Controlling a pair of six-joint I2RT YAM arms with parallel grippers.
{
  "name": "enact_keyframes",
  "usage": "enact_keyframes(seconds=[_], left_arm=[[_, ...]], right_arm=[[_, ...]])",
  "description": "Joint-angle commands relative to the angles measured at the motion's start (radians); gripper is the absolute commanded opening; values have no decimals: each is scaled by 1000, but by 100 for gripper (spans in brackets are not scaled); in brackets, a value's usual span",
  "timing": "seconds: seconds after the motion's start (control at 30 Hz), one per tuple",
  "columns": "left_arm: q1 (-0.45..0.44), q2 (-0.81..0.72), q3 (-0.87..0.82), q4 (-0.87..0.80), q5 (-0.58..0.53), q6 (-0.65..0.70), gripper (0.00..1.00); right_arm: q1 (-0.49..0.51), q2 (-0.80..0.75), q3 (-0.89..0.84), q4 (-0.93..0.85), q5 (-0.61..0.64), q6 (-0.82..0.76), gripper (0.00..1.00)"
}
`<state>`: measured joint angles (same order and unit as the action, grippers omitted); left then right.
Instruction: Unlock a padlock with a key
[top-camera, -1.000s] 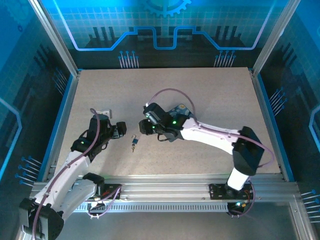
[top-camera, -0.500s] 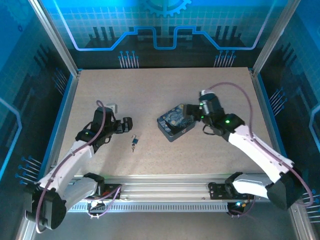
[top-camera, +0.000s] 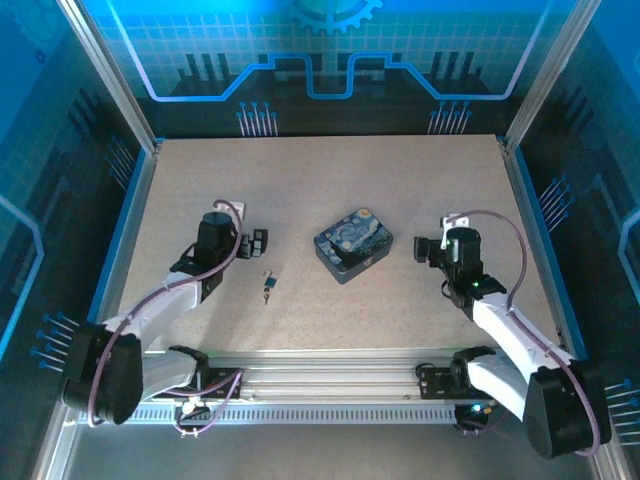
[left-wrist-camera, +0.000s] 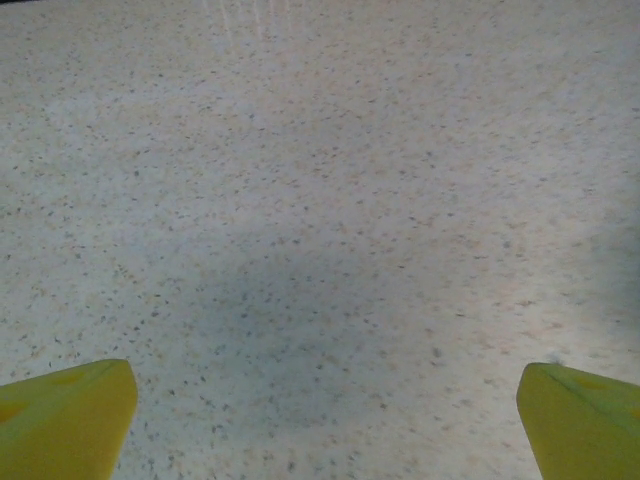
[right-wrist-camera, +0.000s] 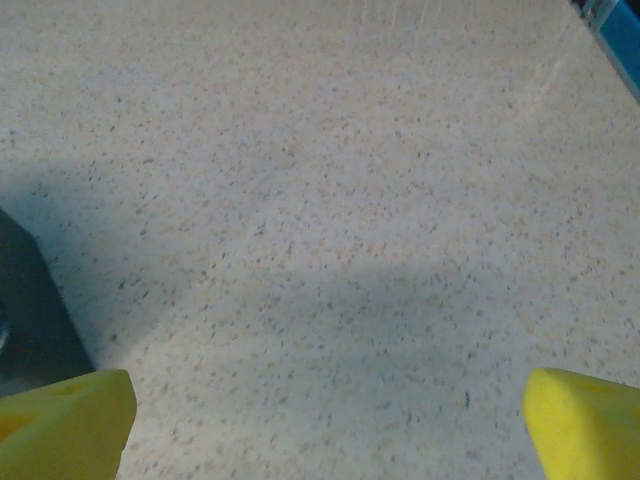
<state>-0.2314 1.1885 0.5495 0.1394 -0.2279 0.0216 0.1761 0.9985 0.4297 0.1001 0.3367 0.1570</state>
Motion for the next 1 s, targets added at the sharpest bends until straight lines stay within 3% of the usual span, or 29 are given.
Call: enact_keyframes(seconds=[0.0,0.17,0.3,0.5,0.53,0.6,0.7,0.83,0.97], left_arm=[[31,49,-108,287,-43,52,99],[77,102,-210,583,5,27,99],[92,155,-220,666,46,63,99],[112,330,-306,1037,-6,74,99],[113,360,-319,1090,-13,70,99],[114,416,-321,1161,-18,79,99],[120,388,-282,1044,-21,59,99],[168,368,-199,850,17,4,99],[201,365,-172,800,57,-23,99]], right_arm=[[-43,63,-77,408,-15,-105,100],[-80,169,-153,662,-57,-116,100],[-94,251,-160,743,-106,-123,100],[-98,465,-196,985,-125,-125,100],[-96,491,-181,995,-118,-130,100],[-94,467,-119,842,-98,-115,100],[-80,497,-19,686,-41,-109,100],[-83,499,-18,688,-60,-111,100],[-82,499,-19,691,-59,-114,100]])
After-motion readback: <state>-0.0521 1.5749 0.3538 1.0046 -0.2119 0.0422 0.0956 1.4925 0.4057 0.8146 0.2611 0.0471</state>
